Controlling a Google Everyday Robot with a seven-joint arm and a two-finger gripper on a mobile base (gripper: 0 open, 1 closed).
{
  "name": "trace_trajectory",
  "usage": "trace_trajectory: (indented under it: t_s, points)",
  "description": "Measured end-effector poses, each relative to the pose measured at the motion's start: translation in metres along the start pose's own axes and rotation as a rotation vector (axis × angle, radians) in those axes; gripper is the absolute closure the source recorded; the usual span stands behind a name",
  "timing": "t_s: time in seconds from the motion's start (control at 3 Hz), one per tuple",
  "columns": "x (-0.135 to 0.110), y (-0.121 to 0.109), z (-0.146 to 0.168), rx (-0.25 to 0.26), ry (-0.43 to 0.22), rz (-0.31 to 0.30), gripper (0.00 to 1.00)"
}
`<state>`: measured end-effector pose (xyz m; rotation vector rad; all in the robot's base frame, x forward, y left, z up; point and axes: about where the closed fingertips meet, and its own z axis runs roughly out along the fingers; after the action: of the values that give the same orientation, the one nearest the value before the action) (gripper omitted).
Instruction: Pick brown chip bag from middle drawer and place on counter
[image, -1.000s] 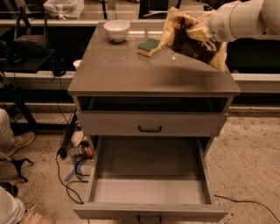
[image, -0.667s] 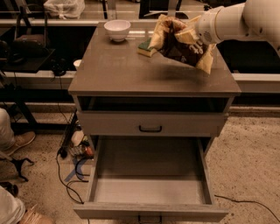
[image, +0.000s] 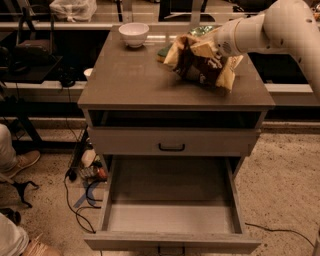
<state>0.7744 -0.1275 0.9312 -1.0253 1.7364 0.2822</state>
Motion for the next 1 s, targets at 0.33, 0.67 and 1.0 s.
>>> trace_trajectory:
  t_s: [0.33, 0.67, 1.0]
  points:
    - [0.022, -0.011, -0.007, 0.037, 0.014, 0.060, 0.01]
    - [0.047, -0.030, -0.037, 0.117, 0.029, 0.114, 0.00]
    - [0.068, -0.046, -0.099, 0.254, 0.028, 0.148, 0.00]
